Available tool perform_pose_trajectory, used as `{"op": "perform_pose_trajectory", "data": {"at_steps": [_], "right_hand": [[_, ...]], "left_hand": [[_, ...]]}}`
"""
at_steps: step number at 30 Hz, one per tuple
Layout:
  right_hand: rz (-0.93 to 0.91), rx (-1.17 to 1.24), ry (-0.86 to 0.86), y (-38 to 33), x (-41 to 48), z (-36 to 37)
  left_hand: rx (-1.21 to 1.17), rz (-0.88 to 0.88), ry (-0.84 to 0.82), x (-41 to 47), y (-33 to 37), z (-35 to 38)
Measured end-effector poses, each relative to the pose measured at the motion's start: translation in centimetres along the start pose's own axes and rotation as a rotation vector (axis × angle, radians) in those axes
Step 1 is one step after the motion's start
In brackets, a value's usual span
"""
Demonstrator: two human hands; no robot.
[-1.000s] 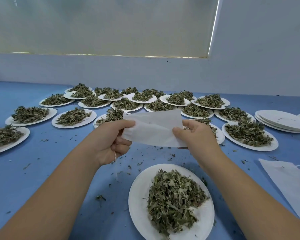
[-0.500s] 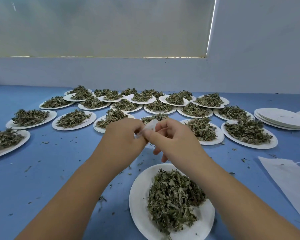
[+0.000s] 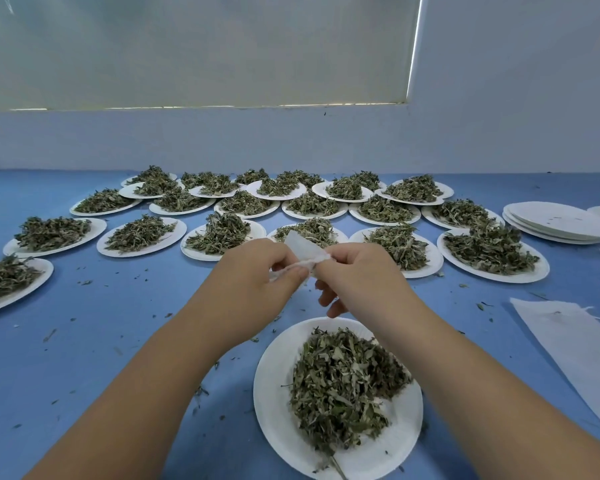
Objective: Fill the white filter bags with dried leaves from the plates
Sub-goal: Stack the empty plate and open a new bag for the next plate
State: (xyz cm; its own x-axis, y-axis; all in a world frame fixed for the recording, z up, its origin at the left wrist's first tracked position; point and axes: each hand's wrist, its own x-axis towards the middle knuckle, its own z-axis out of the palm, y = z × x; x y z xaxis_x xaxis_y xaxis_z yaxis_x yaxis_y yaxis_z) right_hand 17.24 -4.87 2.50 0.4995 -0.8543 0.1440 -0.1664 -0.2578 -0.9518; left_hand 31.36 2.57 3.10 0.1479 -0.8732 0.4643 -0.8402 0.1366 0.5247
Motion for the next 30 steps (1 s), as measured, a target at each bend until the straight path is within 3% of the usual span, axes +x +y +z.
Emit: {"op": "perform_pose_trajectory", "data": {"at_steps": [4, 7, 10, 14, 20, 25, 30], "right_hand": [[-0.085, -0.100, -0.025, -0.3, -0.2, -0.4], [-0.099, -0.158, -0.085, -0.2, -0.4, -0.5], [-0.063, -0.136, -0.110, -0.1, -0.4, -0.6], [-0.032, -0.158, -0.118, 0.2, -0.3, -0.9], [-0.001, -0.236, -0.124, 0.2, -0.2, -1.0], [0.010, -0.245, -0.089, 0.3, -0.3, -1.1], [-0.015, -0.242, -0.074, 0.2, -0.2, -1.0]], "left_hand": [[-0.120, -0.125, 0.109, 0.0, 0.4, 0.0], [0.038, -0.070, 0.160, -0.1, 0.4, -0.2], [0.244, 0.021, 0.057, -0.3, 0.7, -0.4], [0.339, -0.054, -0.044, -0.5, 0.3, -0.6], [0.149, -0.187, 0.017, -0.4, -0.2, -1.0], [-0.005, -0.059, -0.124, -0.6, -0.1, -1.2], [-0.081, 0.056, 0.073, -0.8, 0.1, -1.6]]}}
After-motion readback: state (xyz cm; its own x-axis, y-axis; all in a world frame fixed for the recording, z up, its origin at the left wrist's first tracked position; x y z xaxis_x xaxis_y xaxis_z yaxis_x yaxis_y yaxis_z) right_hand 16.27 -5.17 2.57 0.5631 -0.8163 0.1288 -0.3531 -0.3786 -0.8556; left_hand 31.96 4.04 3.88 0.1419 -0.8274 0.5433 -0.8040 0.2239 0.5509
